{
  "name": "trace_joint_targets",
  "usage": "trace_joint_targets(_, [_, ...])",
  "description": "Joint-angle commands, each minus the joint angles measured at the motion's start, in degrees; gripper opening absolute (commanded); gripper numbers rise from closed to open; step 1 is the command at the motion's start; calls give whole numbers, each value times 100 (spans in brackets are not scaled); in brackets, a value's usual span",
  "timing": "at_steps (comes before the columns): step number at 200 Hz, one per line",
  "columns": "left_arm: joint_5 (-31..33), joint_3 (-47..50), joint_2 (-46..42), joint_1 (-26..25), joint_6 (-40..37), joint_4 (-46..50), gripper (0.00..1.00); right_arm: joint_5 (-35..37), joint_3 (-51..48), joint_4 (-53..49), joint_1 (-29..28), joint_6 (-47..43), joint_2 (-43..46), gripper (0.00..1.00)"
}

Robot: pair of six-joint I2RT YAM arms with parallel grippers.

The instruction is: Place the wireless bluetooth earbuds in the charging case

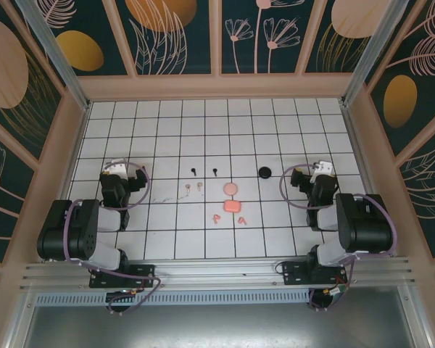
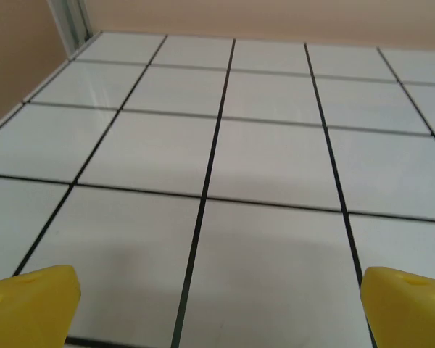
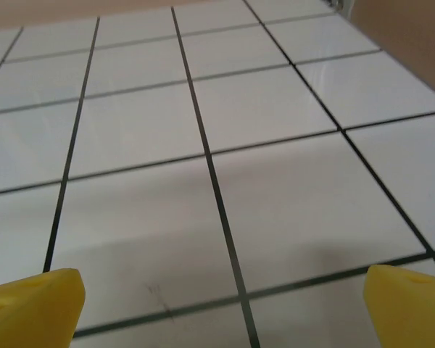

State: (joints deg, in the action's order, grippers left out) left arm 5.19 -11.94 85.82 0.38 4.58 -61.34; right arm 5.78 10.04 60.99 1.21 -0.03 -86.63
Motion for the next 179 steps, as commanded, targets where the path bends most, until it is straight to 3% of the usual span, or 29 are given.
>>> trace_joint_targets(1, [150,-190,145,-57,-27,-1117,99,185,237,1230,-87,223,-160,99])
trace_joint_targets(90, [149,-159,120,-58,-25,-1152,99,174,247,1231,-87,224,-158,99])
trace_joint_targets(138, [148,-218,145,-58,-18,-1061,99,-767,387,963,88,80,-163,99])
trace_joint_targets(179, [140,-219,137,-57,-18,-1055,99,-906,382,959,169,120,-163,99])
